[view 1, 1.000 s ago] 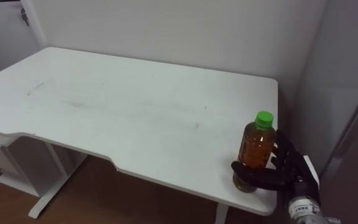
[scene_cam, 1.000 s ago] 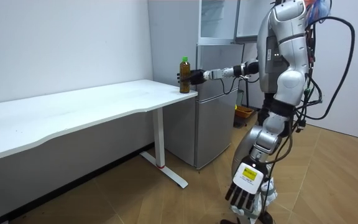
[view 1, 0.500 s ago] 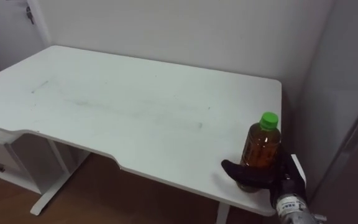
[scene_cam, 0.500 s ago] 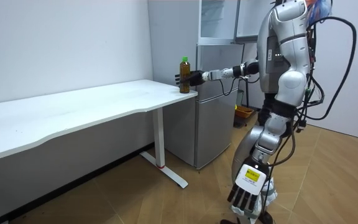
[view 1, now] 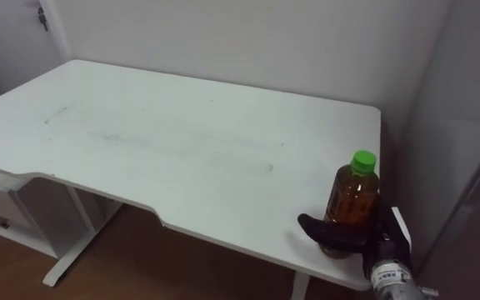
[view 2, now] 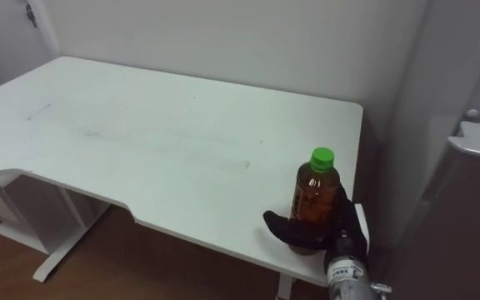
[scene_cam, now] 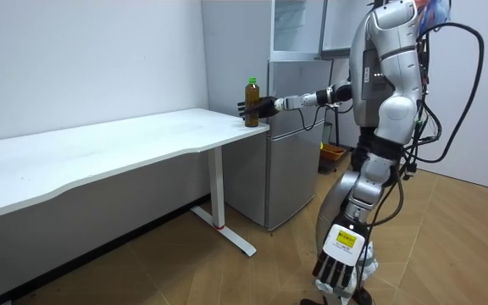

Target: Put the bottle in the upper fridge

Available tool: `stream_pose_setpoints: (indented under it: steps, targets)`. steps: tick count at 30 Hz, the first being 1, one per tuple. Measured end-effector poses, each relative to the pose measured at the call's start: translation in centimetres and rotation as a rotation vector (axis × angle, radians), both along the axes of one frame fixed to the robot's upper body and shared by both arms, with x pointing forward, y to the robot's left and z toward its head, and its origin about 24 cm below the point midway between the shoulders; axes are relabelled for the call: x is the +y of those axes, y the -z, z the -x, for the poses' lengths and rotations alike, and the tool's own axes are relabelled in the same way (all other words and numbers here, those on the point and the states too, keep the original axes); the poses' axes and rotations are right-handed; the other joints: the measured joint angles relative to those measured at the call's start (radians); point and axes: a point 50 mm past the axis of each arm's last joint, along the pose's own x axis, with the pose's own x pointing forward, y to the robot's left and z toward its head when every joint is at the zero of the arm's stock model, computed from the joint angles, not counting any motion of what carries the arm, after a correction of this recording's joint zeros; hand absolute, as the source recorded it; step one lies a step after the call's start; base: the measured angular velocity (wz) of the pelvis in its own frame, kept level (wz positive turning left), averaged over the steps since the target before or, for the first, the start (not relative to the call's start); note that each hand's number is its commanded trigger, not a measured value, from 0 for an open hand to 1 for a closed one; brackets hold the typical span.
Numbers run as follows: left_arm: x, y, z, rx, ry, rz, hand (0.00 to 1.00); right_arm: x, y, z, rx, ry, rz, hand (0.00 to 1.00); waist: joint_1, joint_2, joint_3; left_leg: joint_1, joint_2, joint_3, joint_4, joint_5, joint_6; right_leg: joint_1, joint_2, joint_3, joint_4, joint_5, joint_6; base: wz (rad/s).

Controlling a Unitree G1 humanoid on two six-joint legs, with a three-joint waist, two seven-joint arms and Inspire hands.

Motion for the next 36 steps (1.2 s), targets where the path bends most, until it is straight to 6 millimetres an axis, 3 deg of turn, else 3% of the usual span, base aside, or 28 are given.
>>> stream_pose_setpoints:
  steps: [13, 21, 26, 36]
  targets:
    - [0.0, 0.0, 0.1, 0.004, 0.000, -0.001, 0.00, -0.9, 0.9, 0.1, 0.027, 0.074, -0.111, 0.00, 0.003, -0.002, 0.0014, 0.008, -0.011, -0.026, 0.006, 0.002, 0.003, 0.014, -0.001, -0.006, 0.004, -0.004, 0.006, 0.03]
    - [-0.3, 0.1, 0.3, 0.010, -0.003, 0.009, 0.00, -1.5, 1.1, -0.1, 0.014, 0.131, -0.132, 0.00, 0.009, 0.021, 0.0010, 0.006, -0.010, -0.031, 0.005, 0.003, 0.002, 0.015, 0.001, -0.011, 0.006, -0.003, 0.005, 0.00]
    - [-0.7, 0.3, 0.7, 0.021, -0.003, 0.023, 0.00, -1.9, 1.6, 0.1, 0.021, 0.159, -0.127, 0.00, 0.013, 0.032, -0.0050, 0.006, -0.010, -0.032, 0.005, 0.004, 0.001, 0.016, 0.001, -0.011, 0.006, -0.003, 0.005, 0.00]
    - [-1.0, 0.6, 2.1, 0.076, 0.020, 0.033, 0.00, -2.3, 2.1, 0.1, 0.036, 0.171, -0.120, 0.00, 0.014, 0.038, -0.0057, 0.017, -0.012, -0.038, 0.005, 0.006, 0.001, 0.027, 0.000, -0.016, 0.010, -0.003, 0.005, 0.01]
